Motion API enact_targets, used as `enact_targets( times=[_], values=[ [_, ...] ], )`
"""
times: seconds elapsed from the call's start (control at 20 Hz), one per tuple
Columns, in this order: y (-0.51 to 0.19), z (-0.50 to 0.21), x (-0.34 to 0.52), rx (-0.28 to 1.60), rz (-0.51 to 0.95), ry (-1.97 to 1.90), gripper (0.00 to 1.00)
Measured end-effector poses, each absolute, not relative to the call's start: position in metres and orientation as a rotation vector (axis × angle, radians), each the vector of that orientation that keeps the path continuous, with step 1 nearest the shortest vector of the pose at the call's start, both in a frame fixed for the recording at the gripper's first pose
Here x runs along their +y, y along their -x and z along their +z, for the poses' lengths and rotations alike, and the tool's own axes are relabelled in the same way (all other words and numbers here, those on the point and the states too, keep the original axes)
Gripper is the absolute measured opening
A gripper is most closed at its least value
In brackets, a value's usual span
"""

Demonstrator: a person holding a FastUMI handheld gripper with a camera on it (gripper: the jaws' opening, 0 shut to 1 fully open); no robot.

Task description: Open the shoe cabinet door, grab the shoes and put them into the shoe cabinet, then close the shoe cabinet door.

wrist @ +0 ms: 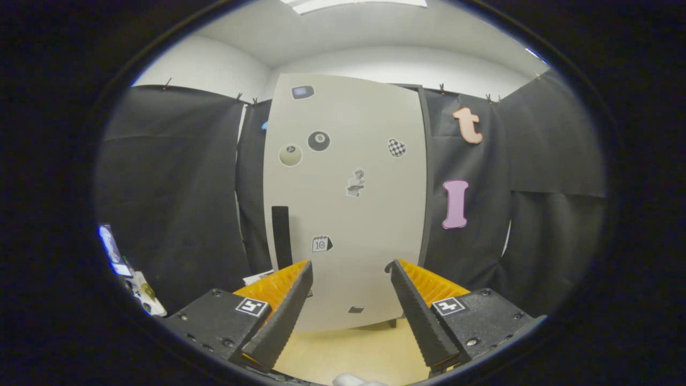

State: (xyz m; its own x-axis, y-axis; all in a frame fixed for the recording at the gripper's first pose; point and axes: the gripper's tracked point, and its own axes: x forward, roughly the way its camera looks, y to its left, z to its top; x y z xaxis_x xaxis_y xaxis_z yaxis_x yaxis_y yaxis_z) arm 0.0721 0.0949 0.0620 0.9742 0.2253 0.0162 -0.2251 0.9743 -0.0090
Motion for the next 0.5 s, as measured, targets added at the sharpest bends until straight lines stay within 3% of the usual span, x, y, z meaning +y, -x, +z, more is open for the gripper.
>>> enact_targets(
  times=[0.5],
  values=[
    [-0.001,0.04,0.056,-0.02,0.088,-0.012,0.96]
  ],
)
